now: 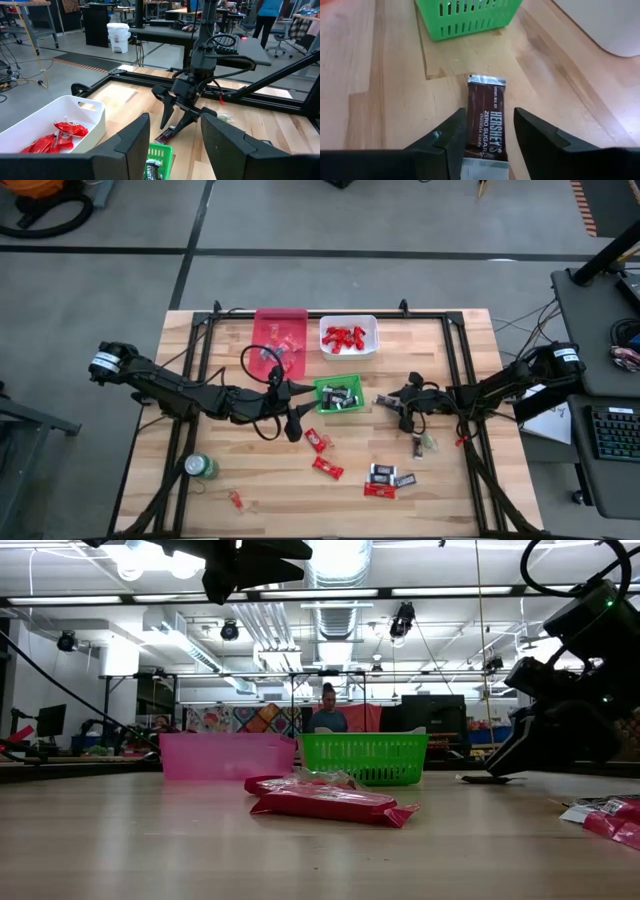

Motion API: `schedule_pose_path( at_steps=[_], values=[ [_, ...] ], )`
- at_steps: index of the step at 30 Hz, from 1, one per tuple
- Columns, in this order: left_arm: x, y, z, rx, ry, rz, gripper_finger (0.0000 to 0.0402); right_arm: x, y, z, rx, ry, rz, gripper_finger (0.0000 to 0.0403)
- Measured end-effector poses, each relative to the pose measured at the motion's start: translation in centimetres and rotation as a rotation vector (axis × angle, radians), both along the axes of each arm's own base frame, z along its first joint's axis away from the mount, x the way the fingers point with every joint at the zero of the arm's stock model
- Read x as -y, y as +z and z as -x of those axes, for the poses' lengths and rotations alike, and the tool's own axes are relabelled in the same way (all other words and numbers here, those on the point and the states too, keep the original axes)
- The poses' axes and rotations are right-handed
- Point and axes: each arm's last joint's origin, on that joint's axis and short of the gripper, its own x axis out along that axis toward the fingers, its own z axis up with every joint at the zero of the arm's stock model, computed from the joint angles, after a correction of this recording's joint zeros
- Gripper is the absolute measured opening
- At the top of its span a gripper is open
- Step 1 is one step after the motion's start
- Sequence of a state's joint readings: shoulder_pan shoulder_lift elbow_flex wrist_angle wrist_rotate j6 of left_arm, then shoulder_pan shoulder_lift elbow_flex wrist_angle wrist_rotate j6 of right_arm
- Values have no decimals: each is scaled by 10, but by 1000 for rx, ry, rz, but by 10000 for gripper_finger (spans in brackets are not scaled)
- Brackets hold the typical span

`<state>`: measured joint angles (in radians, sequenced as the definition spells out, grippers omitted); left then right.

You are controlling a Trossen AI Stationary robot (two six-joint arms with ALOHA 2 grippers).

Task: Sort candy
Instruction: Put the brown chocolate bar into the green bin

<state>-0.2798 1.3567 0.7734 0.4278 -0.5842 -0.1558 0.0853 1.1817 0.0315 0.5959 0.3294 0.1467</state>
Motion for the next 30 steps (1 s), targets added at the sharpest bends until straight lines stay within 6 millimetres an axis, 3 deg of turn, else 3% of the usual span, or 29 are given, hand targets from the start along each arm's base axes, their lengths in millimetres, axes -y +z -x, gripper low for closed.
schedule_pose_path(
  at_steps=[9,15,20,30],
  values=[
    [0,0,0,0,0,0,161,0,-9,-1,-24,-18,0,204],
    [0,0,0,0,0,0,161,0,-16,-5,-24,-17,11,211],
    [0,0,0,0,0,0,161,0,-26,-6,-56,-20,4,189],
    [0,0,0,3,0,10,161,0,-35,-8,-56,-13,-3,99]
  ],
)
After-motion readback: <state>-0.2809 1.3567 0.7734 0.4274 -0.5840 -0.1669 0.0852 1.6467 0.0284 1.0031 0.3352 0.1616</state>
